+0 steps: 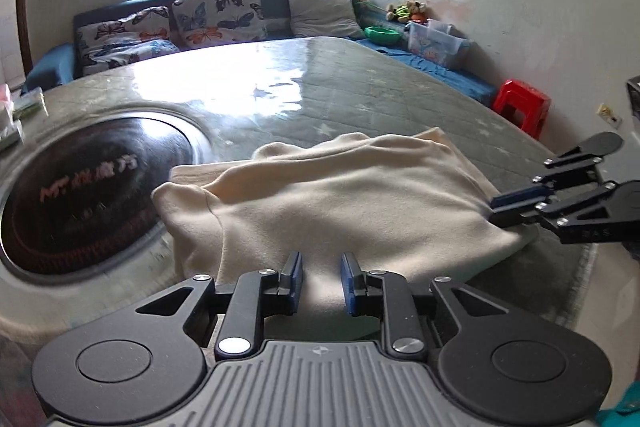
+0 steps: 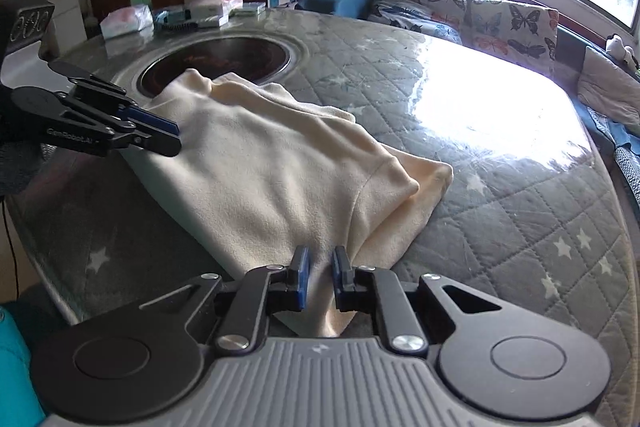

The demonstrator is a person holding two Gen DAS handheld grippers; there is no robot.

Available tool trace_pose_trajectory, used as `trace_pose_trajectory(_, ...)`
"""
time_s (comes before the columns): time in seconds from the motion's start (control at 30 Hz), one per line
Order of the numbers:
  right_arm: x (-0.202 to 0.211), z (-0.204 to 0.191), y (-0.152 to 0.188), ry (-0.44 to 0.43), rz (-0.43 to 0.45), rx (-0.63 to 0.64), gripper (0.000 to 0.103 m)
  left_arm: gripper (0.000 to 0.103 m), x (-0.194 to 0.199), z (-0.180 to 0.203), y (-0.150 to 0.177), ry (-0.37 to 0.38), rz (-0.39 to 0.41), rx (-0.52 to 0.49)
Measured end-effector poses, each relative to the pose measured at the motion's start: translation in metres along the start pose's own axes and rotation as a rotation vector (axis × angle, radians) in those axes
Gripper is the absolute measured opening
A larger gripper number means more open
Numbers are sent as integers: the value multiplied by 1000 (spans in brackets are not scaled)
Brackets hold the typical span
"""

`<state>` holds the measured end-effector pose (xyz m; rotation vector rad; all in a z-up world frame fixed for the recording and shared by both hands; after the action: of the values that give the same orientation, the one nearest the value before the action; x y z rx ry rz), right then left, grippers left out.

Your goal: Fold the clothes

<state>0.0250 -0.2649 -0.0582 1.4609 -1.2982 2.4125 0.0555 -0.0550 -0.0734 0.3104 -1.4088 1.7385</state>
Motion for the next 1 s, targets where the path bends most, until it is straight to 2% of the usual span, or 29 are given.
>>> trace_pose_trajectory(0.1,7,-2,3,2,-21,25,11,25,6,4,1,12,2,-4)
trace_pose_trajectory(0.2,12,-1,-5,9,-3,23,11,26,14,3,-12,5,46,-20)
trace_pose_trajectory(0.3,9,6,-19,28,40,6,11,26,13,-15,-25,-45,69,10)
trace_pose_trajectory(0.47,-15,26,-38,32,77,-70,13,26,1,-48,-30,-115,45,76)
trace_pose_trajectory(0.63,-43,35,-51,12,92,-121,13,26,-4,-54,-29,-112,35,88)
trace_pose_trajectory(0.73,-62,40,-55,20,68,-135,13,26,-2,-53,-30,-111,40,79)
trace_pose_trajectory(1.0,-60,41,-70,20,112,-144,13,26,-10,-59,-43,-132,56,95)
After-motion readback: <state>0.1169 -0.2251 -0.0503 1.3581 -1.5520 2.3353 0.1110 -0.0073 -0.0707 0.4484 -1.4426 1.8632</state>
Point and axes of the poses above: each gripper's, at about its wrist camera, not at the fingertips, and x roughly against the way its jaws point, z to its right, y to its underside, the point moved 10 cm from there along -x, roughly the way its jaws point, and after that the axes turned 15 degrees about x, right-handed, at the moved point
